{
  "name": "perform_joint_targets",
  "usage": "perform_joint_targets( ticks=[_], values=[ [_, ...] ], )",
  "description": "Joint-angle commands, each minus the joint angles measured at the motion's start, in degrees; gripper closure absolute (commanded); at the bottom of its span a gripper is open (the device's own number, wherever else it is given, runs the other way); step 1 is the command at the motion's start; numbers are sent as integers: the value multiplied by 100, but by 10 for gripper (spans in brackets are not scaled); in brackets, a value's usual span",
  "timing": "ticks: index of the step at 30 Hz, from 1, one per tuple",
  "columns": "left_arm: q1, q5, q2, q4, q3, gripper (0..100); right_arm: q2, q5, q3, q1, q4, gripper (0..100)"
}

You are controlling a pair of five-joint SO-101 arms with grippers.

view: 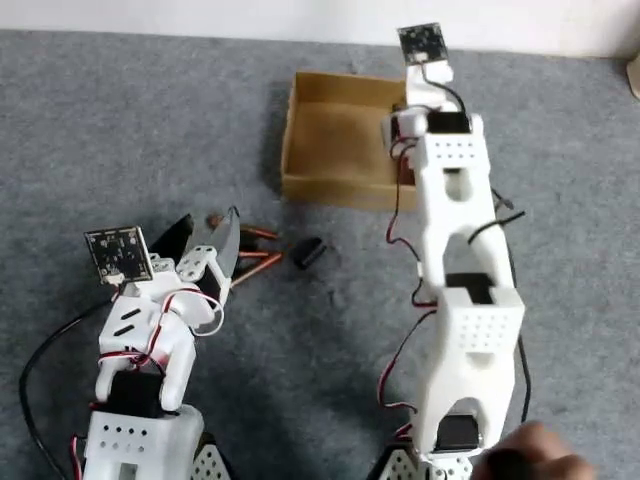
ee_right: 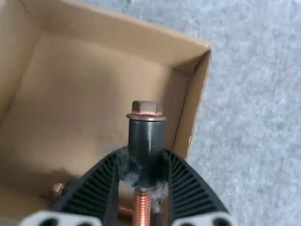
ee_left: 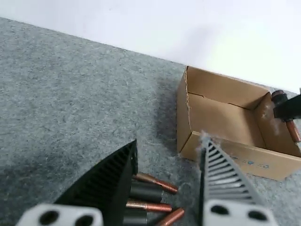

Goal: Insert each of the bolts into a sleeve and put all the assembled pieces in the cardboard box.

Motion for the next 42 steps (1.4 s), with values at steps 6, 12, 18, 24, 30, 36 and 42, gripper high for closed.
perform_joint_targets(
  ticks=[6,12,18,24,30,36,42],
  values=[
    [-48,-26,-4,-167,-31,790,374,79,-1569,-215,1077,758],
    [-48,-35,-4,-167,-22,790,462,79,-1859,-295,1719,545],
    [-48,-35,-4,-167,-22,790,462,44,-2949,-295,2862,545],
    [-48,-35,-4,-167,-22,790,453,44,-5015,-541,4585,545],
    [-48,-35,-4,-158,-22,790,-356,44,-5235,-602,4567,545],
    [-48,-35,-4,-149,-48,790,-2404,35,-3081,-1279,4567,545],
    [-48,-35,-4,-141,-66,790,-4971,35,585,-2413,4497,545]
  ],
)
